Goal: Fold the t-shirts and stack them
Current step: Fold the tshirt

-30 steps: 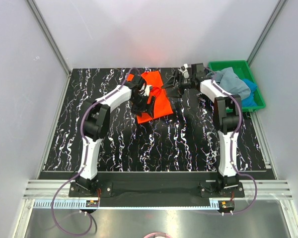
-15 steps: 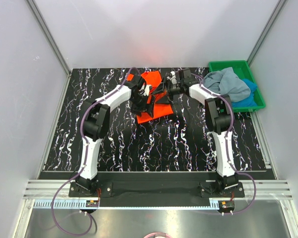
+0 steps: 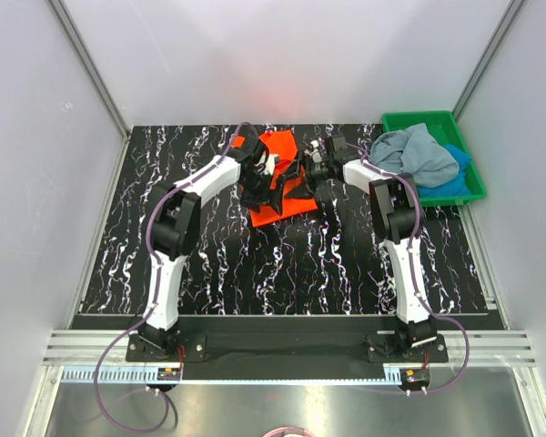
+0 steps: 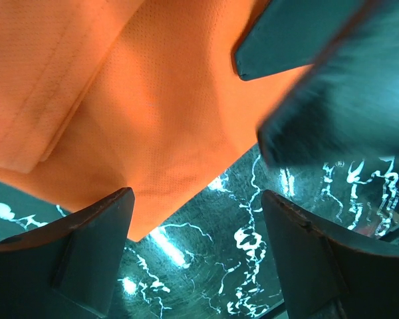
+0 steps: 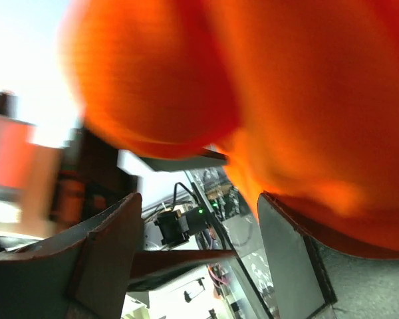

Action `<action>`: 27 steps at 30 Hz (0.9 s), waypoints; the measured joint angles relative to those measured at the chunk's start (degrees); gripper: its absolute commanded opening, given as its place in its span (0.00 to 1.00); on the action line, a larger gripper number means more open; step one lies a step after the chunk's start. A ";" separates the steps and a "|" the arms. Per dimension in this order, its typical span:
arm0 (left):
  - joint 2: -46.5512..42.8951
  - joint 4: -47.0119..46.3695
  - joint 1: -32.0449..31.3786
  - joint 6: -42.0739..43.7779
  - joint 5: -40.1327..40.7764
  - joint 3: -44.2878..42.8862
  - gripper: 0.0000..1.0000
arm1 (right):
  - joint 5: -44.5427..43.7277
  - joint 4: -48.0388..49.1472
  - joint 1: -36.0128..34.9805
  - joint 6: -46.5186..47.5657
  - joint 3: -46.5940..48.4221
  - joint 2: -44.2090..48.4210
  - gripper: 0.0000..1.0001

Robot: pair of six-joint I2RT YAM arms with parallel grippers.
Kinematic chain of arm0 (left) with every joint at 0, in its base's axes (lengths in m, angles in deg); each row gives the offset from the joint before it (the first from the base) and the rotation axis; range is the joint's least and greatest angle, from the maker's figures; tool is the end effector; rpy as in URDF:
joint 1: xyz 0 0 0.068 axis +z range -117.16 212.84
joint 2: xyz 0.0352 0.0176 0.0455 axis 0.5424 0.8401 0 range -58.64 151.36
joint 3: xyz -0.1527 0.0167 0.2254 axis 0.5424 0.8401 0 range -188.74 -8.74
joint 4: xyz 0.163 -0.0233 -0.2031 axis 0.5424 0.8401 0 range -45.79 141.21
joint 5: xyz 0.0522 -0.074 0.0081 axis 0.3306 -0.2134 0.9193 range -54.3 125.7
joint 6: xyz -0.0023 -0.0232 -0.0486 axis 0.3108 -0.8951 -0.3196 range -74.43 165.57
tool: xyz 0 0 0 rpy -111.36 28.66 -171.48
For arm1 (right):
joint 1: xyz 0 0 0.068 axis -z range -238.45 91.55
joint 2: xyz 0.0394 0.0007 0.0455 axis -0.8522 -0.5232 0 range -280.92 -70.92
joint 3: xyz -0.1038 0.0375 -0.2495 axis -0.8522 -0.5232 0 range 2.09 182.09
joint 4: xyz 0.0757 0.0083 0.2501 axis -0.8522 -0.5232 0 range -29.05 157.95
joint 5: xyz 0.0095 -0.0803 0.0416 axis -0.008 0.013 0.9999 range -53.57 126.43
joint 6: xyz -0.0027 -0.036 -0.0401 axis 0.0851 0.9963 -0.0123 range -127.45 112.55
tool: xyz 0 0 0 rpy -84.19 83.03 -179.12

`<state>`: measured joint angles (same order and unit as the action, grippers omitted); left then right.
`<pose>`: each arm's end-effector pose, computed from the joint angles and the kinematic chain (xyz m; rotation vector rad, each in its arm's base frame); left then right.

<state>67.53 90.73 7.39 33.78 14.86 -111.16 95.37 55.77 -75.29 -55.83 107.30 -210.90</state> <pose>0.4103 -0.2093 0.1818 0.4311 2.8286 -0.6570 0.4895 0.1800 0.1253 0.1437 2.5663 1.7273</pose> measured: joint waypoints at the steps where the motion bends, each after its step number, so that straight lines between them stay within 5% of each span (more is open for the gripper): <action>1: -0.24 0.09 0.26 0.00 -0.33 -0.13 0.85 | -0.13 -0.04 0.13 0.42 -0.81 0.09 0.78; 12: 1.53 -1.22 5.22 -0.55 -8.24 -7.74 0.84 | -2.58 -3.30 2.34 4.28 -8.55 4.26 0.78; 27: 4.94 -2.89 3.43 -4.79 -14.58 -4.31 0.83 | -4.04 -3.63 2.32 5.09 -9.11 4.83 0.78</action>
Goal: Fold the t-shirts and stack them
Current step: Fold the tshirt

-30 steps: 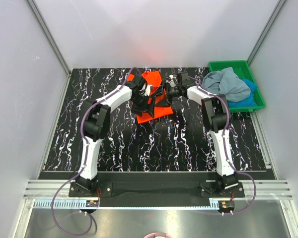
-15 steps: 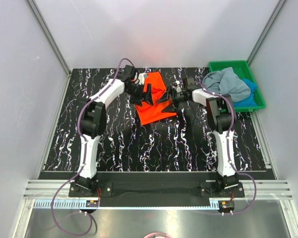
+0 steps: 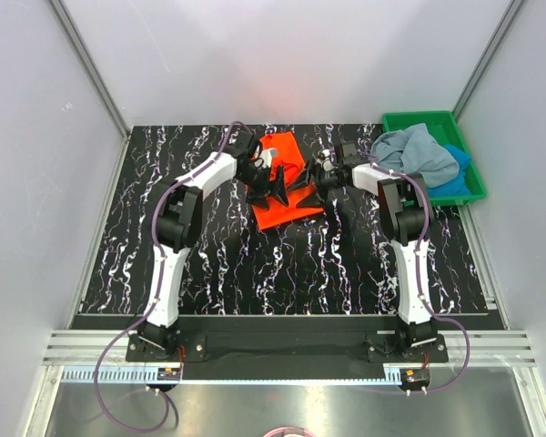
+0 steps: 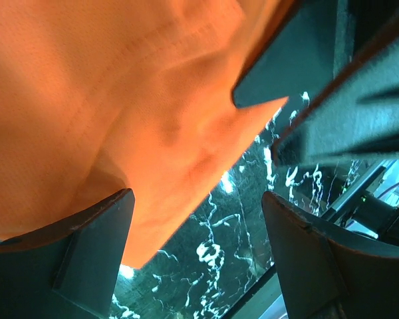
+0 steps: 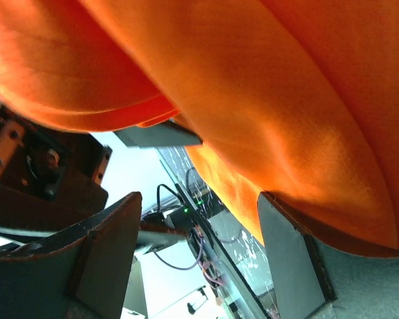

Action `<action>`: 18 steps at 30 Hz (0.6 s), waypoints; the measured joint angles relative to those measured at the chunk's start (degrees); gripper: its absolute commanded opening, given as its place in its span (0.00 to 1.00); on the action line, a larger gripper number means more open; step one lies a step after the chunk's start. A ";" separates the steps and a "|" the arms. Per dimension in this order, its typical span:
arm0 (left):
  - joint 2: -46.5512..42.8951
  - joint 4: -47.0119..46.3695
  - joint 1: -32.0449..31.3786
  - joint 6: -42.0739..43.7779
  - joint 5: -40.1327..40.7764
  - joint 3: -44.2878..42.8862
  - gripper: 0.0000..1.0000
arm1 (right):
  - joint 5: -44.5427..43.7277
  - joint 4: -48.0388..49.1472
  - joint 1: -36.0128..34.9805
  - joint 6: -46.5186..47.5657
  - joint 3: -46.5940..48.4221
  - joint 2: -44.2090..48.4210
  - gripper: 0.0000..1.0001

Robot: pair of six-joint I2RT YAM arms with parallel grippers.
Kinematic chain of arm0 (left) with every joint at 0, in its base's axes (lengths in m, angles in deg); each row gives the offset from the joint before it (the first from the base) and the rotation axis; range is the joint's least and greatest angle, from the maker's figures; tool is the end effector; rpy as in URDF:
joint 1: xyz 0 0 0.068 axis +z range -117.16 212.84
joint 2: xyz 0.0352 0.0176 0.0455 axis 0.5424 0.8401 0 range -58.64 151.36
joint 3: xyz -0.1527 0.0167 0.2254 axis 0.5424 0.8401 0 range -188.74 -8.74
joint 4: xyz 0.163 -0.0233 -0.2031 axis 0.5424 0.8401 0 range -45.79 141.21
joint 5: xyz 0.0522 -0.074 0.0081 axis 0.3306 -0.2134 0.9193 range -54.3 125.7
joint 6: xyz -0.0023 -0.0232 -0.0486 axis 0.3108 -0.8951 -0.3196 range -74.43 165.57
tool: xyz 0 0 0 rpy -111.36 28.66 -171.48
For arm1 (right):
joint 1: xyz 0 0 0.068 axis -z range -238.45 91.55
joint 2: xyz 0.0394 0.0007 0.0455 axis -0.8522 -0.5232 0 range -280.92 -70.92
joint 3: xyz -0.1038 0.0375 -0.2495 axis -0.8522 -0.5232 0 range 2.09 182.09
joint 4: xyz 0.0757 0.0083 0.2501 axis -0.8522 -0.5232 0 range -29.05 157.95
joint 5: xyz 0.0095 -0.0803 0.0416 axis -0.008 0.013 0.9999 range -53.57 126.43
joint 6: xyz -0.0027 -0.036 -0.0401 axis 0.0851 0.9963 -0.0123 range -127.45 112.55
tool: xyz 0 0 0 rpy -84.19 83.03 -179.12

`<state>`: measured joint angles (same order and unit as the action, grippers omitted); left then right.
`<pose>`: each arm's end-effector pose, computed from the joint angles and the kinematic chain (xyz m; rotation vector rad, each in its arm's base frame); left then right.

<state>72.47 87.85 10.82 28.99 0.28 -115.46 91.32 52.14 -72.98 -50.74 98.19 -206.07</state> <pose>0.4373 -0.1991 0.1702 0.3075 2.7981 -1.0268 0.4665 0.1510 0.1146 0.2334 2.6462 1.5929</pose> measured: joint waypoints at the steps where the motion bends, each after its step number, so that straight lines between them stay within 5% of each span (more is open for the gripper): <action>1: 0.66 0.02 0.07 -0.04 0.07 -0.68 0.83 | 0.00 0.02 0.00 0.00 -0.28 0.02 0.78; 18: 10.19 -0.50 1.14 -0.52 4.35 -16.76 0.82 | -1.81 -0.55 0.70 1.42 -2.32 1.31 0.78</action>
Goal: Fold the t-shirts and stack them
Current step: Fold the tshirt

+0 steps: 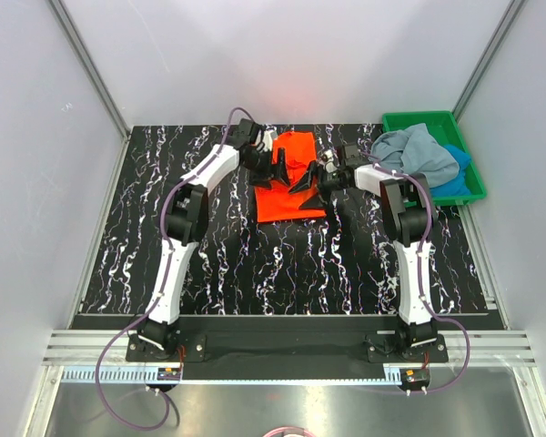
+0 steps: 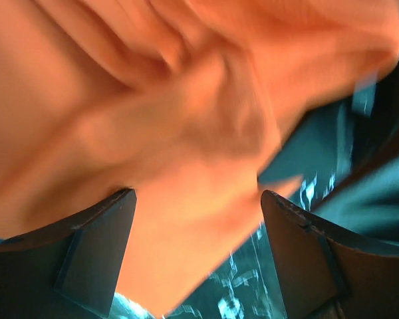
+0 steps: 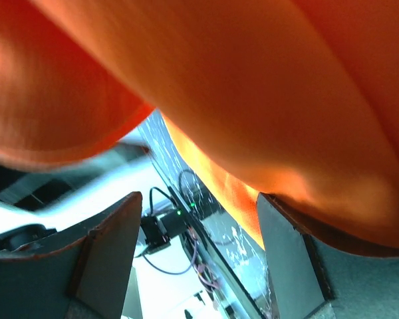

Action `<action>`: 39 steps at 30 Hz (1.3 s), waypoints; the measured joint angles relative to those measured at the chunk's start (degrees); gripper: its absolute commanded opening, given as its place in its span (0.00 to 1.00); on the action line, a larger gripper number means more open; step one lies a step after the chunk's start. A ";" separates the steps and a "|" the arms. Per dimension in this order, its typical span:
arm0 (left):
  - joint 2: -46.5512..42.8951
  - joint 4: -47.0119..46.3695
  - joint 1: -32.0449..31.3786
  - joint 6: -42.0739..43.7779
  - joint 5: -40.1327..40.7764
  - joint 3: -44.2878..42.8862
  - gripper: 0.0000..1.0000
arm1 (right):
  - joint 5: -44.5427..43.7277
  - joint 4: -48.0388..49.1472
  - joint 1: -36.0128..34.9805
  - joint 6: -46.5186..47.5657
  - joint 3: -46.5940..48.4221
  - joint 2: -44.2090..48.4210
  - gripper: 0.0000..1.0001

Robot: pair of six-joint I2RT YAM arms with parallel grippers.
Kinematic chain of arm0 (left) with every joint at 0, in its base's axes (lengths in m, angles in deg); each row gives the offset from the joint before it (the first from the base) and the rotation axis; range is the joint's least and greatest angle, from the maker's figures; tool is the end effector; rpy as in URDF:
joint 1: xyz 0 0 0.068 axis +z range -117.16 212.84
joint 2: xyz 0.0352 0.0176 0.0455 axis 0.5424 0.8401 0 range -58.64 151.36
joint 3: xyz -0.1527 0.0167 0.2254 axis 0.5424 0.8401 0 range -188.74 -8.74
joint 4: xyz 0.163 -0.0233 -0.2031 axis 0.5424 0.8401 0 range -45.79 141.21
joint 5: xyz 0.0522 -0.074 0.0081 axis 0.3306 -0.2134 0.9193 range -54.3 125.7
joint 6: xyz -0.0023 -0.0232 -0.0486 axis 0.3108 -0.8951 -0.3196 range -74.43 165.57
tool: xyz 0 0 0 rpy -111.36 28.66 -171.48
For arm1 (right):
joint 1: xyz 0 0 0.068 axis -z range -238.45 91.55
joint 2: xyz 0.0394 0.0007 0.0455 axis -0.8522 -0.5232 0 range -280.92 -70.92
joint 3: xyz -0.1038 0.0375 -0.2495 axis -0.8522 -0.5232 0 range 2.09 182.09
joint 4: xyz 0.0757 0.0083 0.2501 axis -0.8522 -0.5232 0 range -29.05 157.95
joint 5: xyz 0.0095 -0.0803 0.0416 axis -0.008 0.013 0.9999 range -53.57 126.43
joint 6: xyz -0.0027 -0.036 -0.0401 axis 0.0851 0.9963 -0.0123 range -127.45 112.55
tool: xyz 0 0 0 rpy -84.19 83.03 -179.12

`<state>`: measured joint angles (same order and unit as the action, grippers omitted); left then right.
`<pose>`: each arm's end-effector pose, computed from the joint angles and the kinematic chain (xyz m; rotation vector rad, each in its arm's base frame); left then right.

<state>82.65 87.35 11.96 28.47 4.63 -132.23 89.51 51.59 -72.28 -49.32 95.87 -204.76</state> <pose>0.4871 -0.2055 0.1694 0.2824 2.6805 -0.9332 0.4609 0.1428 0.1127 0.2538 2.6606 1.5395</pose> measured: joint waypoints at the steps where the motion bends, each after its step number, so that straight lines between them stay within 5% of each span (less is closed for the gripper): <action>1: 0.55 -1.16 0.26 -0.37 0.39 -0.92 0.81 | 0.07 -0.26 -0.20 0.37 -0.39 0.26 0.78; 21: 2.25 -14.43 3.85 -1.20 7.93 -11.91 0.83 | -0.04 -3.34 -0.85 4.31 -3.61 2.89 0.78; 29: -16.52 -13.22 4.42 -6.10 -1.79 14.05 0.82 | -0.07 -3.50 -0.87 4.46 -3.58 2.95 0.78; 39: -15.39 -13.11 2.69 -10.67 -6.40 20.50 0.83 | -0.11 -3.74 -0.87 4.55 -3.41 2.95 0.78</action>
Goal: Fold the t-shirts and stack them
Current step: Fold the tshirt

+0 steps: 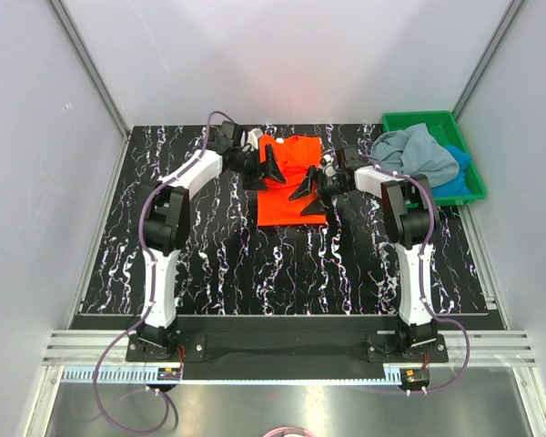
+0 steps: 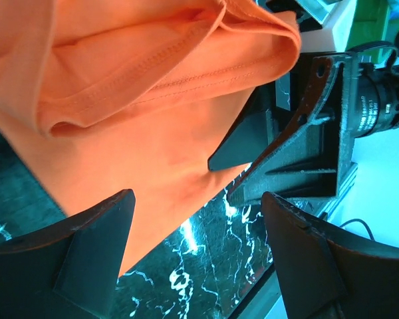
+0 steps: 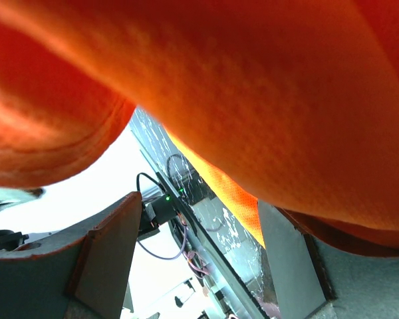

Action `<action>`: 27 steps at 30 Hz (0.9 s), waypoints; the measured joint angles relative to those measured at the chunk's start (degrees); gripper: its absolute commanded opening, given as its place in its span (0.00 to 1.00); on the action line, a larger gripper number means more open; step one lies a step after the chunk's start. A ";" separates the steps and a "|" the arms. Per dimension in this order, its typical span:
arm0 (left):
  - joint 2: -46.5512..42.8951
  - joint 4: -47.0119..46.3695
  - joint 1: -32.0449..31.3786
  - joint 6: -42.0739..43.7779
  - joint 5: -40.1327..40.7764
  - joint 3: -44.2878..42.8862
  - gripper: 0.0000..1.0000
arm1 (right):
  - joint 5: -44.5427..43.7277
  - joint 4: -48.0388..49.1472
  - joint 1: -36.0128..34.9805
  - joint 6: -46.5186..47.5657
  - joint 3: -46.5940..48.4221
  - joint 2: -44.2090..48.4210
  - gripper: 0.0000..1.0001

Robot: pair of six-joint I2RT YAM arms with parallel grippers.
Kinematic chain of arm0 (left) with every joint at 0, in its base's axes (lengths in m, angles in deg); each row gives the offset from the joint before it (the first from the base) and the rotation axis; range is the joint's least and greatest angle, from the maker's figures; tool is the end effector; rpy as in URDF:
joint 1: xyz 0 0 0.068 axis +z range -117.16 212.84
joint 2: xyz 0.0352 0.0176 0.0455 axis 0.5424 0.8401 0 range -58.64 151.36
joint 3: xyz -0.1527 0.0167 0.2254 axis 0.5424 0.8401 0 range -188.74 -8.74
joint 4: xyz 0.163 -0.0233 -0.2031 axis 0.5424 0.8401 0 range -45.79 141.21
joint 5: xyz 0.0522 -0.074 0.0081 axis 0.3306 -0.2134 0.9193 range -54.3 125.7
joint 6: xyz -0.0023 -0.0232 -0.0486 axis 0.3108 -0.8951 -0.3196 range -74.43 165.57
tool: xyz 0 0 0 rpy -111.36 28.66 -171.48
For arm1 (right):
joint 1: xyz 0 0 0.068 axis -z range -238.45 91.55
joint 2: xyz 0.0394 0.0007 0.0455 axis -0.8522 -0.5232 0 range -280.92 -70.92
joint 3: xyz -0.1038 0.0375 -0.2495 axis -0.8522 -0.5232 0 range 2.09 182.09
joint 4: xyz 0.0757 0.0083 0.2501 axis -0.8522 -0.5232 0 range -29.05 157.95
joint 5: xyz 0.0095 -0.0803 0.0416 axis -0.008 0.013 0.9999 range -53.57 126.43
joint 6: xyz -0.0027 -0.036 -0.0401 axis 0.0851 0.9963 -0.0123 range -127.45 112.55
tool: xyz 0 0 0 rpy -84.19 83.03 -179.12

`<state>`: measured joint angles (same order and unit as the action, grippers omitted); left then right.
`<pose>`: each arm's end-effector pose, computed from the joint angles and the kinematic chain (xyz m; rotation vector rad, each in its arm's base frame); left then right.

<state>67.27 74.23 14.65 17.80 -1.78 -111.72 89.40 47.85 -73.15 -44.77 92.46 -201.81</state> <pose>0.4545 -0.1721 0.2054 0.0766 2.5837 -1.1380 0.4423 0.1455 0.1163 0.1833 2.7114 1.5164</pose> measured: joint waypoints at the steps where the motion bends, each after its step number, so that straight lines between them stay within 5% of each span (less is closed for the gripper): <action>1: 0.55 -0.22 -0.20 -0.33 -0.13 -0.09 0.82 | 0.00 -0.02 0.00 0.02 0.02 0.00 0.78; 10: 11.93 -1.44 -0.87 -0.70 -0.66 -8.28 0.83 | 0.00 -0.79 0.00 0.20 0.04 0.00 0.78; 27: 16.57 -7.34 -2.64 0.90 7.91 -23.74 0.84 | -1.38 -1.07 -0.20 1.62 -1.01 1.31 0.79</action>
<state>83.83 66.89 12.00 18.70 6.14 -135.46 88.02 46.78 -73.35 -43.15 91.46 -200.50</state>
